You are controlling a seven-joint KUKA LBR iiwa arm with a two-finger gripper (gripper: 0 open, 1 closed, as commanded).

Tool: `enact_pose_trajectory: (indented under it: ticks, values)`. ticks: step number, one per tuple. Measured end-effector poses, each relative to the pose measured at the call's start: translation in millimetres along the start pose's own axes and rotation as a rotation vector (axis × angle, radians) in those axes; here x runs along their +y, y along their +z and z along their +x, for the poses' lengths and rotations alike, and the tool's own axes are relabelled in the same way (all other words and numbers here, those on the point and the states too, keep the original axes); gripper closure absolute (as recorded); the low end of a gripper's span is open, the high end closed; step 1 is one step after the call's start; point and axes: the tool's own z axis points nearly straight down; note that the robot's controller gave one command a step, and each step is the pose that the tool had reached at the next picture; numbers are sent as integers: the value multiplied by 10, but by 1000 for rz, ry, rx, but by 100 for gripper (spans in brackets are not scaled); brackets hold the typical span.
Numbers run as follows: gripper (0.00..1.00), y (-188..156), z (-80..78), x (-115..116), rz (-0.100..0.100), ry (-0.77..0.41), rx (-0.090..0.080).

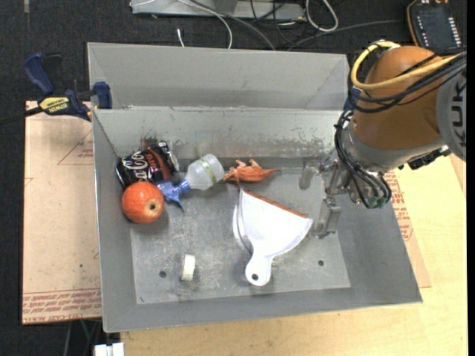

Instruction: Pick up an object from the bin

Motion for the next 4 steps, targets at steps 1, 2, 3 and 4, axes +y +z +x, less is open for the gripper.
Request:
enact_pose_trajectory:
  ticks: [1, 2, 3, 4]
  values:
    - [0, 822, -10, -6, -1, -312, -2]
    - [0, 696, 315, 210, -1, -595, -3]
    - [0, 1248, 200, 88, -2, -679, 3]
    - [0, 1608, 181, 59, 0, -978, -7]
